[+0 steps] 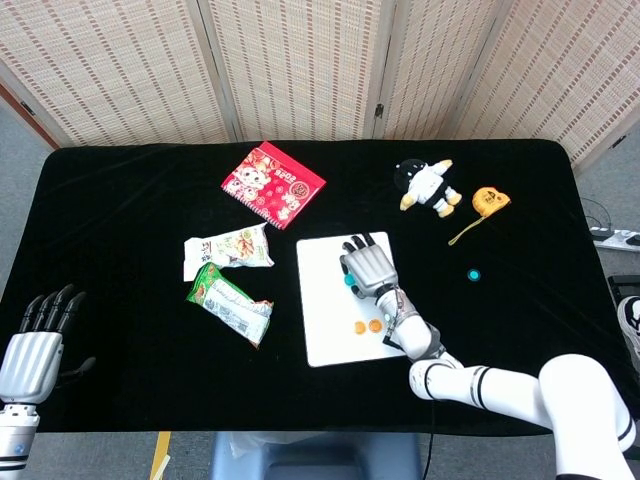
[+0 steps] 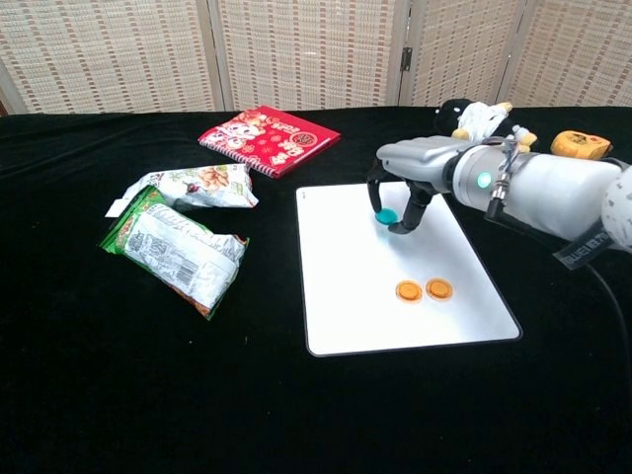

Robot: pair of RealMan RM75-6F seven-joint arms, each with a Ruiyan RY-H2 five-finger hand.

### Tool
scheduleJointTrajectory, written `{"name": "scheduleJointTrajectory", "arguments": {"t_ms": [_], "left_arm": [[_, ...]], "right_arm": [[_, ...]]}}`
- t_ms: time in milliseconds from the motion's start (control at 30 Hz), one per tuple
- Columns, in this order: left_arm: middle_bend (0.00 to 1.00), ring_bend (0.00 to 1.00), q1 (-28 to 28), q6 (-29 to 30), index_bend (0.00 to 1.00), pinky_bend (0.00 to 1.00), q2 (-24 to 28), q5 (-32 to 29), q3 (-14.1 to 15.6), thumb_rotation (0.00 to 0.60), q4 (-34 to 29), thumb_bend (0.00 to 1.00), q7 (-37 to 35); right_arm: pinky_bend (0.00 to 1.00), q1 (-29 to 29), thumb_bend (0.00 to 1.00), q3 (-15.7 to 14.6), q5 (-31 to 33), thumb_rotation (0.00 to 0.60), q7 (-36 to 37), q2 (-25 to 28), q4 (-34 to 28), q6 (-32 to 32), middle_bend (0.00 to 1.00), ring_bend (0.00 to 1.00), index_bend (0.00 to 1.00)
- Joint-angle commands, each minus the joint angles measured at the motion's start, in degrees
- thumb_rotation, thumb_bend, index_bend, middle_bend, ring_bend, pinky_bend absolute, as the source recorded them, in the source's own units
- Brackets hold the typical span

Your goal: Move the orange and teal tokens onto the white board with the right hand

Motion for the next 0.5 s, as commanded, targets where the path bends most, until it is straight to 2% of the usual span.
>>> {"name": "scheduleJointTrajectory", "arguments": {"t_ms": [33, 100, 167, 267, 367, 500], "left_arm": [[0.01, 0.05, 0.1, 0.0, 0.00, 0.00, 0.0, -0.2, 0.0, 0.600, 0.1, 0.22, -0.1], [0.01, 0.05, 0.1, -0.1, 0.00, 0.00, 0.0, -0.3, 0.0, 0.600, 0.2, 0.22, -0.2], [0.01, 0.05, 0.1, -0.2, 0.00, 0.00, 0.0, -0.3, 0.0, 0.600, 0.2, 0.22, -0.3], [0.01, 0.05, 0.1, -0.1, 0.00, 0.00, 0.0, -0.2, -0.1, 0.600, 0.3, 0.22, -0.7], [0.01, 0.05, 0.1, -0.1, 0.00, 0.00, 0.1, -0.3, -0.1, 0.600, 0.6, 0.22, -1.0], [0.01, 0.05, 0.0, -0.2, 0.00, 0.00, -0.1, -0.2, 0.0, 0.600, 0.9, 0.22, -1.4]], "right_arm": [[0.00, 0.5, 0.37, -0.2, 0.3, 0.600, -0.2, -0.5, 0.4, -0.2, 0.17, 0.08, 0.39], [0.00, 0.5, 0.37, -0.3, 0.3, 0.600, 0.3, -0.3, 0.2, -0.3, 0.16, 0.07, 0.28], [0.00, 0.3, 0.37, -0.4, 0.1, 0.600, 1.0, 0.1, -0.1, -0.1, 0.16, 0.07, 0.20], [0.00, -0.8, 0.37, -0.3, -0.9, 0.600, 2.9, 1.6, -1.3, 0.8, 0.16, 0.07, 0.15], [0.00, -2.9, 0.37, -0.5, -2.8, 0.600, 5.9, 4.1, -2.9, 2.5, 0.16, 0.08, 0.19], [0.00, -6.5, 0.37, -1.3, -4.9, 0.600, 10.0, 8.0, -4.3, 4.5, 0.16, 0.08, 0.34]]}}
